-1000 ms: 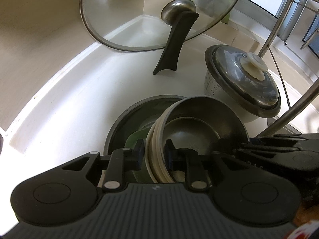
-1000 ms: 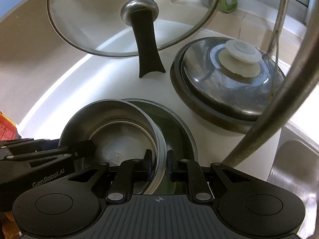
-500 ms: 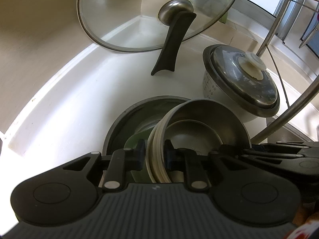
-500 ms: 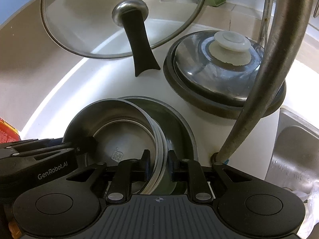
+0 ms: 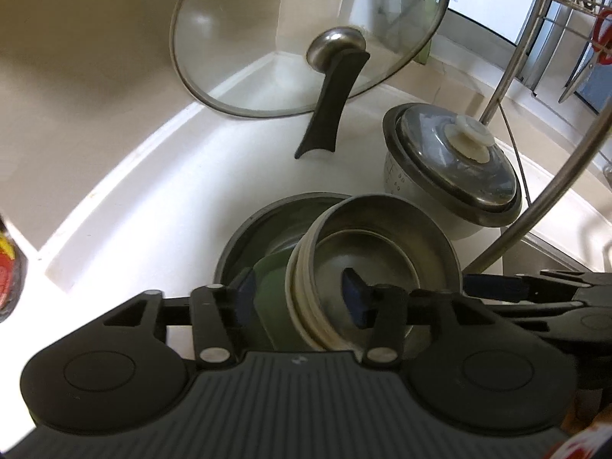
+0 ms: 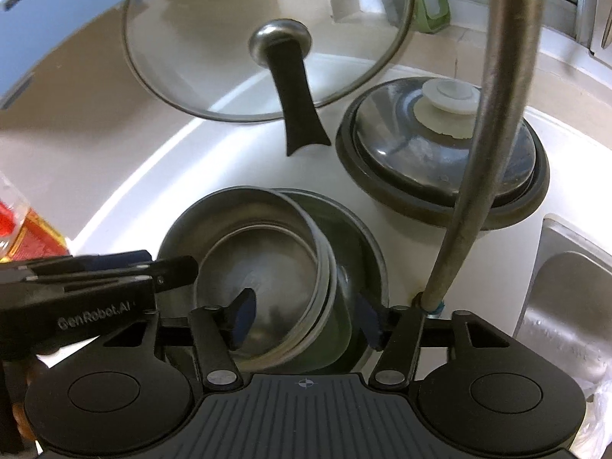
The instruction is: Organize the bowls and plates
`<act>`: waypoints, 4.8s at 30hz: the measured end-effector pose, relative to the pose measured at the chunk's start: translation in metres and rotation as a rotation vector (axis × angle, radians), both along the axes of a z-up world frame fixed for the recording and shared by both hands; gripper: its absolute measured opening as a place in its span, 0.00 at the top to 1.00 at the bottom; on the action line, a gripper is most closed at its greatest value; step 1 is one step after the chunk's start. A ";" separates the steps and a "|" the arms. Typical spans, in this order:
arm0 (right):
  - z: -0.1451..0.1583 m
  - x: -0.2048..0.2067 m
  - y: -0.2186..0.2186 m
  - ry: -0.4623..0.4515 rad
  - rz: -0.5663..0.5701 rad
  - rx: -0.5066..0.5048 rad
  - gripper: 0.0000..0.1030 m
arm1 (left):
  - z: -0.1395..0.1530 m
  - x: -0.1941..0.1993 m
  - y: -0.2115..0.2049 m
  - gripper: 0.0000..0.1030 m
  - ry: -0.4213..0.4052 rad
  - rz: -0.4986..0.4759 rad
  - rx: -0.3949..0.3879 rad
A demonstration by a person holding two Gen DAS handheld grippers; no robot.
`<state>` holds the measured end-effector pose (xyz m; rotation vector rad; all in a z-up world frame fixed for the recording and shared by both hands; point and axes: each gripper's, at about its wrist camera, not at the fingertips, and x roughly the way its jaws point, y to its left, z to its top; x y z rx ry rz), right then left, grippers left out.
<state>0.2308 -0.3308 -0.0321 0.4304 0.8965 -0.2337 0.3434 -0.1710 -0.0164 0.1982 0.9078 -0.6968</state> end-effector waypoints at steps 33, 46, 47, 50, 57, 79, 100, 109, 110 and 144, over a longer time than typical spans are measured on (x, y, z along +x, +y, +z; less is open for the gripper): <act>-0.003 -0.130 0.041 -0.047 0.148 0.011 0.21 | 0.016 -0.159 0.094 0.41 -0.070 0.183 0.003; -0.010 -0.152 0.046 -0.072 0.203 0.020 0.21 | 0.007 -0.192 0.105 0.41 -0.061 0.220 0.046; -0.009 -0.153 0.048 -0.078 0.204 0.016 0.21 | 0.007 -0.193 0.106 0.41 -0.063 0.215 0.046; -0.006 -0.155 0.052 -0.087 0.209 0.014 0.21 | 0.008 -0.195 0.108 0.41 -0.070 0.206 0.053; -0.003 -0.160 0.064 -0.088 0.199 0.008 0.21 | 0.009 -0.194 0.117 0.41 -0.062 0.191 0.055; -0.002 -0.164 0.079 -0.071 0.147 -0.004 0.21 | 0.009 -0.193 0.130 0.41 -0.054 0.139 0.033; -0.002 -0.165 0.081 -0.074 0.146 -0.007 0.21 | 0.009 -0.194 0.135 0.41 -0.058 0.134 0.026; -0.001 -0.165 0.082 -0.074 0.145 -0.009 0.21 | 0.009 -0.194 0.136 0.41 -0.058 0.134 0.025; -0.001 -0.165 0.083 -0.074 0.145 -0.008 0.21 | 0.009 -0.194 0.136 0.41 -0.058 0.134 0.025; -0.001 -0.164 0.085 -0.074 0.143 -0.011 0.21 | 0.009 -0.192 0.137 0.41 -0.054 0.131 0.017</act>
